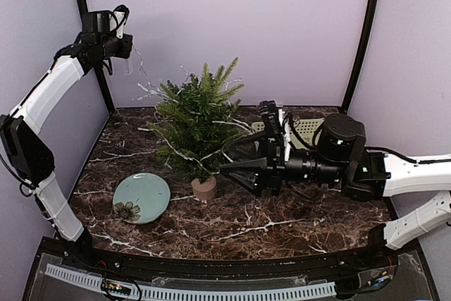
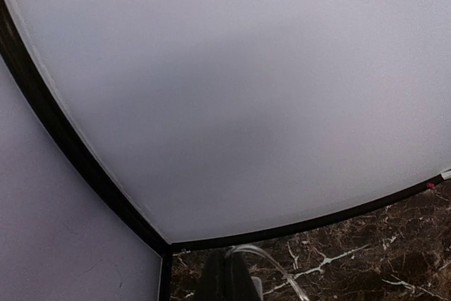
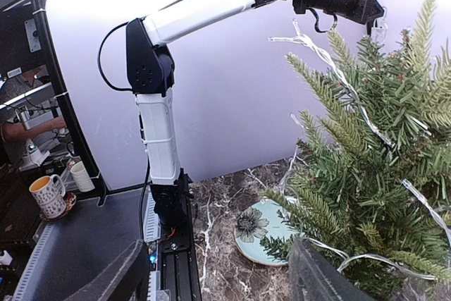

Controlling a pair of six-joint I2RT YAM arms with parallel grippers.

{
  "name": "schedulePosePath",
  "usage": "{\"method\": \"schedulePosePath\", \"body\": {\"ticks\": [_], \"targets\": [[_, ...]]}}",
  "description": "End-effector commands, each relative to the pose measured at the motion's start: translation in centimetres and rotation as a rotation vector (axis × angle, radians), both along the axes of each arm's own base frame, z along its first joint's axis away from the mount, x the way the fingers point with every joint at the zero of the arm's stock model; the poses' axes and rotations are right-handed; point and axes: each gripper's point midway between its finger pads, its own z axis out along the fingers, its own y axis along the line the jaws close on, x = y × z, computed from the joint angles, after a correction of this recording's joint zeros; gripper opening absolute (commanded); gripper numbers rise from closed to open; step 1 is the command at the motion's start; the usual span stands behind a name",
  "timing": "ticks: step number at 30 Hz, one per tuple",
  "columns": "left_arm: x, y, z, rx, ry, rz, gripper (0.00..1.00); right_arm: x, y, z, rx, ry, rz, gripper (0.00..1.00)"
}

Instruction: Decorate the small christmas tree

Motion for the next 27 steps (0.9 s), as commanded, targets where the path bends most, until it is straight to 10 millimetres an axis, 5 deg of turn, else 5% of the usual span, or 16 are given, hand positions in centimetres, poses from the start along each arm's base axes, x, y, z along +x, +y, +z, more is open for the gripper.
{"method": "schedulePosePath", "body": {"ticks": [1,5,10,19,27], "targets": [[0.6,-4.4,-1.5,-0.008,0.04,-0.187,0.0,0.3,-1.0,1.0,0.006,-0.01,0.009,0.73],[1.3,-8.4,-2.3,0.028,0.043,-0.297,0.0,1.8,-2.4,2.5,0.056,0.005,-0.028,0.75],[1.2,-13.6,-1.8,-0.006,0.022,-0.516,0.0,6.2,-6.0,5.0,0.137,-0.008,-0.196,0.75],[-2.0,-21.7,-1.4,-0.1,-0.033,-0.946,0.0,17.1,-14.0,7.3,0.193,-0.068,-0.595,0.69],[-4.7,-24.8,-2.4,-0.143,-0.015,-1.163,0.0,24.0,-11.4,3.1,0.077,-0.129,-0.496,0.63]]}}
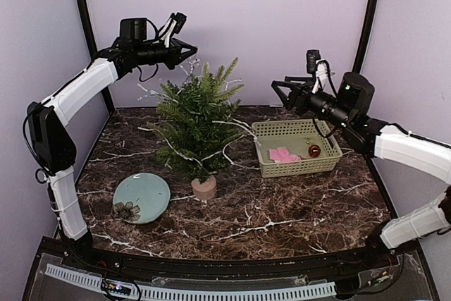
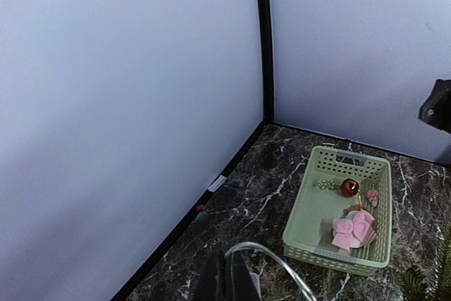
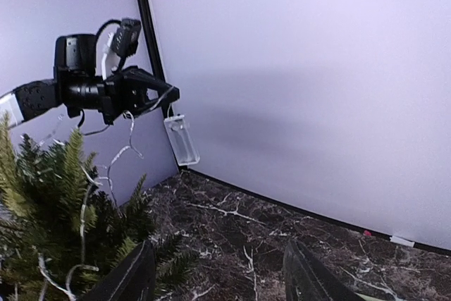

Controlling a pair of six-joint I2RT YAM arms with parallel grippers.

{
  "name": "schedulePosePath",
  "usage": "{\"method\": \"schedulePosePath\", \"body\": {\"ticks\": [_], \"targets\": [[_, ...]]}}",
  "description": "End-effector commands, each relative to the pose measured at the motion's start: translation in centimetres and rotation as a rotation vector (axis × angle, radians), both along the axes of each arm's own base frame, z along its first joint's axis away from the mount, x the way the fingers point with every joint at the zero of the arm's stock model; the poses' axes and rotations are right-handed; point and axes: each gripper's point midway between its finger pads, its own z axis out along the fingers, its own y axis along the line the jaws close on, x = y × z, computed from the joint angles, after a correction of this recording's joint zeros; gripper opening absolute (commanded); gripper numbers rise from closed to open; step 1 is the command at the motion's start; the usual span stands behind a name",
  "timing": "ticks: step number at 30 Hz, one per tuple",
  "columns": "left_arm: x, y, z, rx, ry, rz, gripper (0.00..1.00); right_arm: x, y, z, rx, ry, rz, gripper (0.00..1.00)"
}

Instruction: Decorate the small christmas tree

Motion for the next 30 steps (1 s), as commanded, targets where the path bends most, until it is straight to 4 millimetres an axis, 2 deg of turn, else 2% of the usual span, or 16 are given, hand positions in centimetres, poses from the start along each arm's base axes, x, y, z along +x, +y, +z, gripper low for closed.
{"method": "schedulePosePath", "body": {"ticks": [1,6,7,10,14,15,20,30], "targets": [[-3.0,-2.1,1.9,-0.059,-0.04,-0.188,0.0,2.0,2.4,0.2,-0.028,-0.099,0.147,0.63],[-4.4,-3.1,1.7,-0.087,-0.028,-0.296,0.0,4.3,5.4,-0.4,-0.077,-0.151,0.309,0.69],[-4.7,-3.3,1.7,-0.088,-0.028,-0.317,0.0,4.8,6.2,0.2,-0.083,-0.165,0.337,0.7],[-5.1,-3.8,1.0,-0.089,-0.016,-0.357,0.0,6.3,8.0,0.1,-0.084,-0.174,0.4,0.7],[-5.4,-4.5,0.2,-0.085,-0.002,-0.388,0.0,7.3,10.0,0.4,-0.047,-0.184,0.501,0.72],[-5.4,-4.6,0.1,-0.085,0.0,-0.392,0.0,7.8,10.5,-0.1,-0.041,-0.17,0.521,0.73],[-5.7,-5.2,-0.2,-0.088,0.001,-0.418,0.0,7.6,12.6,-0.5,-0.017,-0.182,0.622,0.78],[-6.6,-6.9,-1.6,-0.092,0.024,-0.492,0.0,7.2,16.6,-2.0,-0.029,-0.172,0.764,0.83]]}}
